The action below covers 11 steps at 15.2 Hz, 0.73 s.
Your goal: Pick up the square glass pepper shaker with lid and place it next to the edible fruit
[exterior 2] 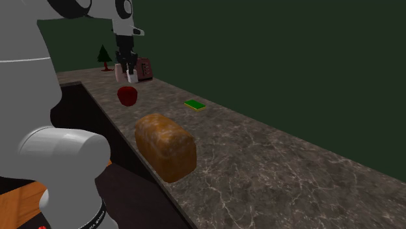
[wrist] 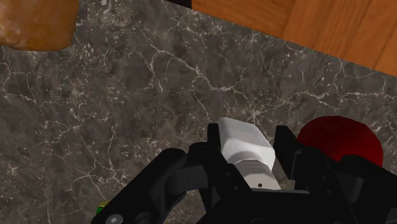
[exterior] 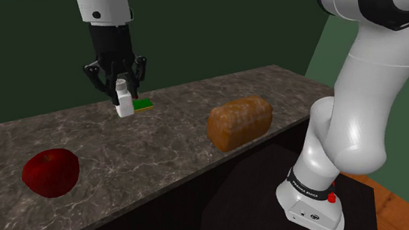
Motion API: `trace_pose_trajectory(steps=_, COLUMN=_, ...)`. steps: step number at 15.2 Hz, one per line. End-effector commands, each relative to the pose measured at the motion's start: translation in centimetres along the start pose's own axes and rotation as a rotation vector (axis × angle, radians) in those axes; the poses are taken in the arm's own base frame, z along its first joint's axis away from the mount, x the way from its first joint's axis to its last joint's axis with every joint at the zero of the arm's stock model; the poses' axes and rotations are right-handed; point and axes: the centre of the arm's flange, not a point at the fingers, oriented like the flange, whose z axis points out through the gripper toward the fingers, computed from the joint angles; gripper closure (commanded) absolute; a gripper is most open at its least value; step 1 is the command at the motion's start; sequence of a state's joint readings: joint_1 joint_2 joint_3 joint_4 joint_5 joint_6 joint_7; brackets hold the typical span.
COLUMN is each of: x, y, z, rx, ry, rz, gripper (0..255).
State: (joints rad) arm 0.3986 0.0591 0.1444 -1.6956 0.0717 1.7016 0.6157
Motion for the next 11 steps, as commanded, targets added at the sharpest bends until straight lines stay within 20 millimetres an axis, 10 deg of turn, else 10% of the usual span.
trace_pose_trajectory(steps=1, x=-0.2, y=-1.3, z=0.7, rx=0.001, ry=0.0, rz=0.002, gripper=255)
trace_pose_trajectory(steps=11, x=0.3, y=-1.1, z=5.9, rx=0.001, ry=0.0, rz=0.002, gripper=255)
